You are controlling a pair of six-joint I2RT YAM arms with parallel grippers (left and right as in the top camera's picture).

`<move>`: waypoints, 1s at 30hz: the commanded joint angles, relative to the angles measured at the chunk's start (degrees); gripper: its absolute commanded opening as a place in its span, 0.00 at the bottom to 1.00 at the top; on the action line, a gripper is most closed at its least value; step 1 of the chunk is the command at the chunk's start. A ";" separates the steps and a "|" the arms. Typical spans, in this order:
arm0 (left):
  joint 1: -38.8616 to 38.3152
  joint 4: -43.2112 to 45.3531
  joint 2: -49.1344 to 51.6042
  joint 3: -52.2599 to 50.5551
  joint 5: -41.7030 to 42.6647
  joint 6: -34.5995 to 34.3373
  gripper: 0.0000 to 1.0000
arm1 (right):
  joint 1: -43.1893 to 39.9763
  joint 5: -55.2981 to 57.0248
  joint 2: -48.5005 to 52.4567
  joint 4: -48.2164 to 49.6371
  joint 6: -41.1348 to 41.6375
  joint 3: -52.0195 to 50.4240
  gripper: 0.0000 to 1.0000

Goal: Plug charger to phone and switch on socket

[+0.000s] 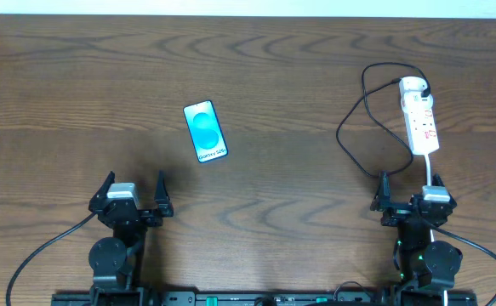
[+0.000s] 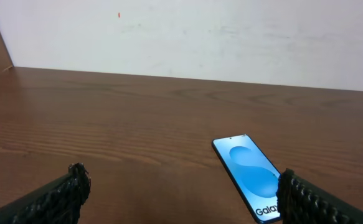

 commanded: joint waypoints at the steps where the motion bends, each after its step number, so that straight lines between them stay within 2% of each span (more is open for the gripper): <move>1: 0.24 -1.68 -0.04 -1.14 -0.33 0.79 0.97 | -0.17 -0.17 -0.26 -0.17 -0.24 -0.11 0.99; 24: 0.24 -1.27 -0.04 -1.14 -0.52 0.79 0.97 | -0.17 -0.20 -0.26 -0.17 -0.24 -0.11 0.99; 30: 0.24 12.76 -0.04 -1.14 -0.52 0.79 0.97 | -0.17 -0.20 -0.26 -0.17 -0.24 -0.11 0.99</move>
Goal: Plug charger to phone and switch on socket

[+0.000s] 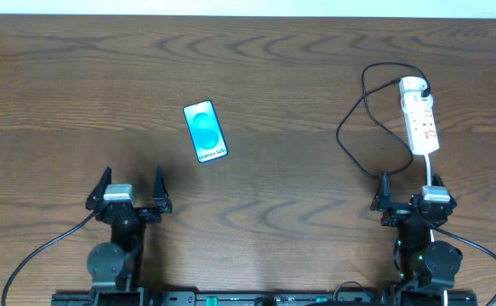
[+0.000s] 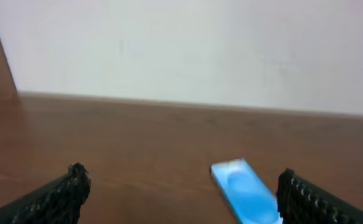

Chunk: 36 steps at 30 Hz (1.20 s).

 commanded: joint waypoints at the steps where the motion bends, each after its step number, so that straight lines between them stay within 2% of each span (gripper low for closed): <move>1: 0.24 7.56 -0.15 -0.33 -0.46 0.79 0.97 | -0.20 -0.20 -0.26 -0.20 -0.24 -0.11 0.99; 11: 0.24 33.14 -0.15 -0.33 -0.48 0.81 0.97 | -0.20 -0.20 -0.26 -0.20 -0.24 -0.11 0.99; 16: 0.24 41.51 -0.15 0.09 -0.92 1.49 0.97 | -0.20 -0.20 -0.26 -0.20 -0.24 -0.11 0.99; 20: 0.24 41.42 1.57 2.62 -1.99 1.66 0.98 | -0.20 -0.20 -0.26 -0.20 -0.24 -0.11 0.99; 22: 0.24 41.42 5.90 5.57 -2.38 1.66 0.98 | -0.20 -0.17 -0.26 -0.20 -0.24 -0.11 0.99; 25: 0.24 41.40 14.58 10.58 -1.75 1.62 0.97 | -0.20 -0.20 -0.26 -0.20 -0.24 -0.11 0.99; 29: 0.22 39.36 28.48 19.28 3.34 0.37 0.97 | -0.20 -0.20 -0.26 -0.20 -0.24 -0.11 0.99; 33: 0.22 28.30 41.09 30.95 5.92 -3.39 0.98 | -0.20 -0.20 -0.26 -0.20 -0.24 -0.11 0.99; 36: -0.17 12.41 52.28 44.48 8.57 -3.37 0.98 | -0.20 -0.20 -0.26 -0.20 -0.24 -0.11 0.99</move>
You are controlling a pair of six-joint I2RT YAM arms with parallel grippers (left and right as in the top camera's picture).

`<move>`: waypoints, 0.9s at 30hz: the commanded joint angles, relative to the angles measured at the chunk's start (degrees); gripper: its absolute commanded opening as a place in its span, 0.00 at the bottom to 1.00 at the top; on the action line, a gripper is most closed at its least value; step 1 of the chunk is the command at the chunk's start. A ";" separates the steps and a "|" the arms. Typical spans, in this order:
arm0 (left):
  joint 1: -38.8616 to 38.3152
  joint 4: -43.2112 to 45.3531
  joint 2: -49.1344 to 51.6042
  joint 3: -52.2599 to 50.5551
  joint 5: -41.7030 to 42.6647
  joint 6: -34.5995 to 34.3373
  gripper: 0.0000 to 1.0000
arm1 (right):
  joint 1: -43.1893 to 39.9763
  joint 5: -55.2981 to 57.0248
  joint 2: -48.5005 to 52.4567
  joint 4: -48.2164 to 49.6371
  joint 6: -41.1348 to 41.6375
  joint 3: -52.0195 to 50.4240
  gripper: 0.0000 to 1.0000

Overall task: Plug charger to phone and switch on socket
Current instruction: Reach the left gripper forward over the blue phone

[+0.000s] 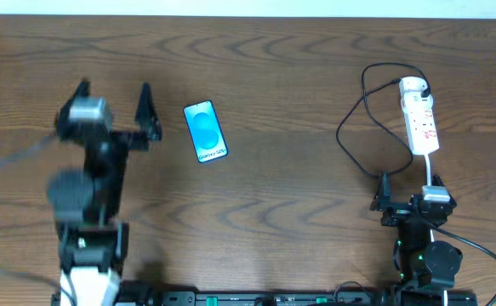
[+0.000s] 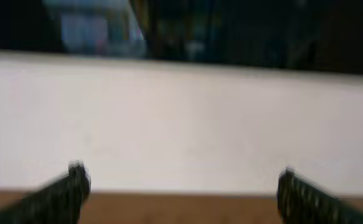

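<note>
A phone with a blue screen point(image 1: 205, 131) lies face up on the brown table. A white power strip point(image 1: 419, 115) lies at the right, with a black charger cable point(image 1: 358, 119) looped to its left. My left gripper point(image 1: 113, 88) is open and raised, just left of the phone. In the blurred left wrist view the two fingertips point(image 2: 75, 180) stand wide apart before a white wall; the phone does not show there. My right gripper point(image 1: 407, 180) rests open near the front edge, below the power strip.
The brown wooden table point(image 1: 282, 195) runs to a white wall point(image 2: 181, 124) at the back. The white lead of the power strip point(image 1: 429, 167) runs down towards the right arm's base.
My left arm has risen and reached forward from the front edge to beside the phone's left. Its wrist view has swung up off the phone to the wall. The right arm is still.
At first both arms rested open at the front edge, with the phone in the left wrist view. The left wrist then tilted slightly, the view blurring. Now the left gripper stands open by the phone.
</note>
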 commanded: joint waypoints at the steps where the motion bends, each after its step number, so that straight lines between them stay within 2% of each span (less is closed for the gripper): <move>1: -0.66 -10.67 9.53 13.14 3.06 -1.14 0.97 | -0.20 -0.20 -0.28 -0.22 -0.24 -0.11 0.99; 3: -2.19 -19.34 15.23 20.76 3.04 -1.14 0.98 | -0.20 -0.20 -0.28 -0.22 -0.24 -0.11 0.99; 5: -2.95 -22.86 17.64 23.69 2.75 -1.11 0.97 | -0.20 -0.20 -0.28 -0.22 -0.24 -0.11 0.99; 7: -4.31 -30.53 22.60 29.83 2.36 -1.14 0.98 | -0.20 -0.20 -0.28 -0.22 -0.24 -0.11 0.99; 11: -6.32 -36.24 27.58 34.29 1.14 -1.14 0.98 | -0.20 -0.20 -0.28 -0.22 -0.24 -0.11 0.99; 14: -7.67 -38.27 29.20 34.60 1.77 -1.14 0.98 | -0.20 -0.20 -0.28 -0.22 -0.24 -0.11 0.99; 19: -7.69 -46.75 29.20 34.58 1.73 -1.11 0.98 | -0.20 -0.20 -0.28 -0.22 -0.24 -0.11 0.99; 23: -7.69 -47.63 29.44 34.18 1.77 -1.38 0.98 | -0.20 -0.20 -0.28 -0.22 -0.24 -0.11 0.99; 27: -7.80 -47.01 31.19 34.18 1.20 -12.22 0.98 | -0.20 -0.20 -0.28 -0.22 -0.24 -0.11 0.99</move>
